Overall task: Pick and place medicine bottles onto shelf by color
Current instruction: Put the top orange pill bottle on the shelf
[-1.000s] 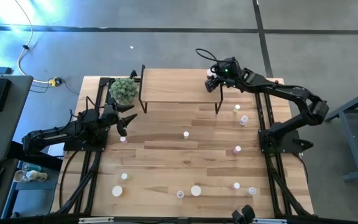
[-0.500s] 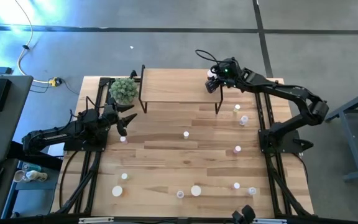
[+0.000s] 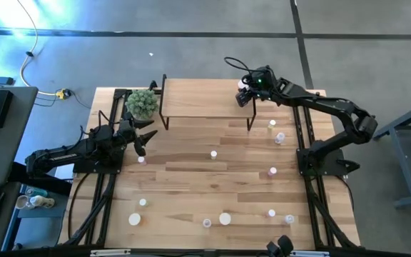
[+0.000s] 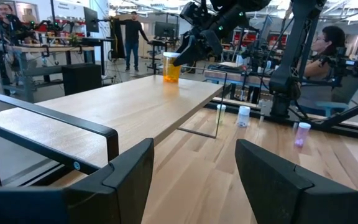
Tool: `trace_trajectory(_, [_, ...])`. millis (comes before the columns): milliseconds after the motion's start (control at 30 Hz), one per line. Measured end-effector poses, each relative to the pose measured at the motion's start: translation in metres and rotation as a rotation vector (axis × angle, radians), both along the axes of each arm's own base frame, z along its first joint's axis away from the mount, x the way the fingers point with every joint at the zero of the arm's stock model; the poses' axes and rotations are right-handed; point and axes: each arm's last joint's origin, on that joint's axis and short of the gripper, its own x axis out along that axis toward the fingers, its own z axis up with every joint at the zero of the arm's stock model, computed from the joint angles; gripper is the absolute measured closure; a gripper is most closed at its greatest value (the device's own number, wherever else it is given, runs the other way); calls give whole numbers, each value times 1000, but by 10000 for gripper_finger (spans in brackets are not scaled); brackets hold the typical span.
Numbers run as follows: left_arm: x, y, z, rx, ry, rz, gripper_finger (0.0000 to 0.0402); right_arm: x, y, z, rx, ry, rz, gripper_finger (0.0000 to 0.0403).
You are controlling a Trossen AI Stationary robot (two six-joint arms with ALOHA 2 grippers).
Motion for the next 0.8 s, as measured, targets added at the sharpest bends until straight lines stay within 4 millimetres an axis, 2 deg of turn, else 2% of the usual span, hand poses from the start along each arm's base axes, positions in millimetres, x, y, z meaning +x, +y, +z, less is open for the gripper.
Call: trace_trajectory(800, [0,0,0,16,9,-1,186,1,-1,1,-24,-2,5,207])
